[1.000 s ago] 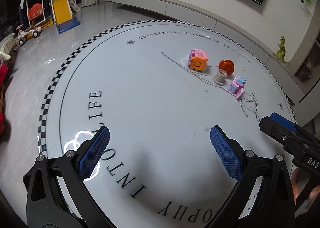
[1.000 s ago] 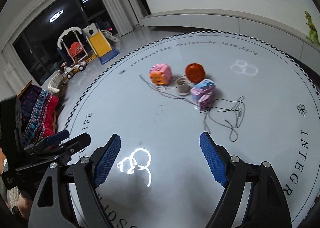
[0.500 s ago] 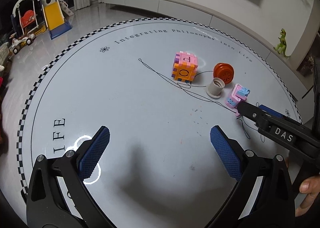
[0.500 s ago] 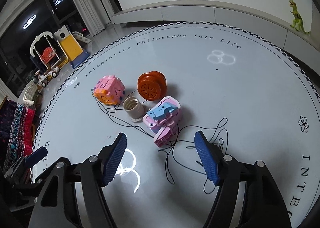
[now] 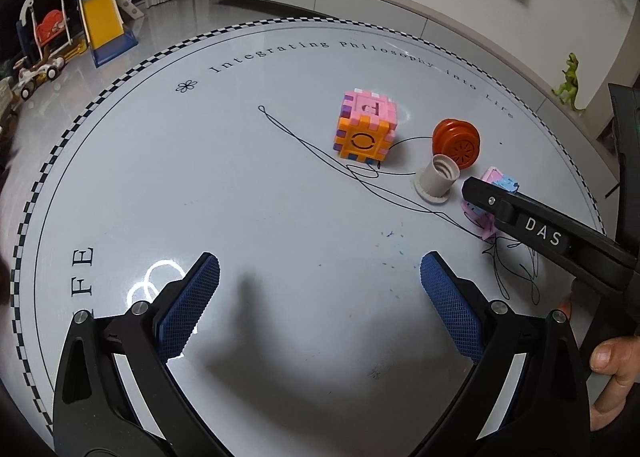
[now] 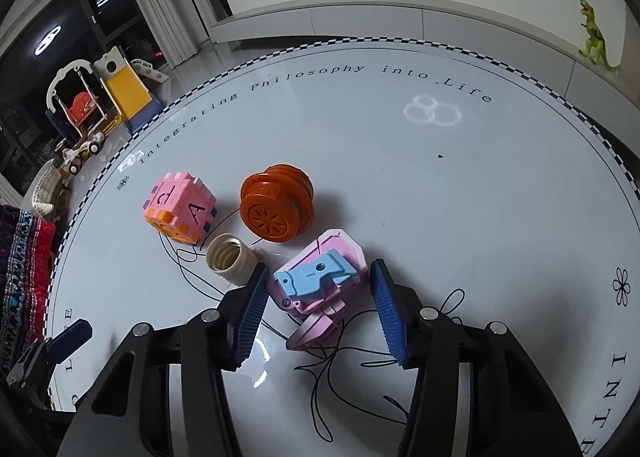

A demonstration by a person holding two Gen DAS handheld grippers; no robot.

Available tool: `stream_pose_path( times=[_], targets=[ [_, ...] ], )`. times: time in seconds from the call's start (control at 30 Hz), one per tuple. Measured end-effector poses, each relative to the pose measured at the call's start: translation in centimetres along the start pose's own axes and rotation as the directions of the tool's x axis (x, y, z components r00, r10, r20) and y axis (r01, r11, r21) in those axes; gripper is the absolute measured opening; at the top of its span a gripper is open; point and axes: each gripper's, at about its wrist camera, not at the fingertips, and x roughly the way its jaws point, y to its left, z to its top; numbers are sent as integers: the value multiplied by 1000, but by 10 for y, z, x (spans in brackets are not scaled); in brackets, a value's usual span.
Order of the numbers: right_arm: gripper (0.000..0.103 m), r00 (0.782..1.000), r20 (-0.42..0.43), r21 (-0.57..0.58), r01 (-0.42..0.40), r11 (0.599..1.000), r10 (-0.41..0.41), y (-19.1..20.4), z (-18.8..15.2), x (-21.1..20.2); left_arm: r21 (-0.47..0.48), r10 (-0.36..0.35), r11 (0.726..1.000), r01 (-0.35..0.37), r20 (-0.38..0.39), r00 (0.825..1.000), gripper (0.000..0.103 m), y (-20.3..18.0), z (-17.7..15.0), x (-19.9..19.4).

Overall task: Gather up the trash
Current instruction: 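Move both open tools back over the table toward the remaining toys, then grasp the white bottle cap with the left tool while the right tool grasps the pink toy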

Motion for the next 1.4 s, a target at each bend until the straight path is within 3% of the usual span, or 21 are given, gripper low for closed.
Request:
stream_pose_path(
  times=[0.17, 0.2, 0.43, 0.7, 0.8, 0.83, 0.87, 0.97, 1.4],
  targets=[
    [55, 999, -31, -98, 36, 994, -39, 9, 6, 6, 25, 17, 1000, -16, -11, 1000, 97, -16, 4, 10],
    [51, 999, -28, -104, 43, 994, -46, 9, 7, 6, 21, 18, 1000, -18, -14, 1000, 97, -17, 4, 11],
    [51, 1000, -19, -25, -16, 1000, 15, -17, 4, -5, 23, 6, 1000, -5, -5, 1000, 97, -27, 9, 14],
    [51, 1000, -12, 36, 0, 999, 1, -60, -3, -21, 11, -65, 998, 65, 21, 998, 95, -57, 22, 34],
    [51, 1000, -8, 49, 3, 999, -2, -72, -4, -25, 44, -78, 996, 77, 7, 997, 71, -69, 25, 42],
    [51, 1000, -6, 53, 0, 999, 0, -74, -5, -25, 70, -51, 996, 50, 12, 999, 62, -75, 27, 44],
    [51, 1000, -4, 57, -3, 998, 3, -77, -5, -25, 91, -47, 995, 46, 12, 999, 46, -80, 28, 46],
    [51, 1000, 0, 60, -10, 998, 10, -82, -7, -28, 129, -40, 991, 38, 12, 999, 32, -87, 32, 50],
    [51, 999, 17, 42, -45, 998, 44, -65, -20, -55, 187, -51, 981, 44, 35, 998, 31, -75, 14, 17]
  ],
)
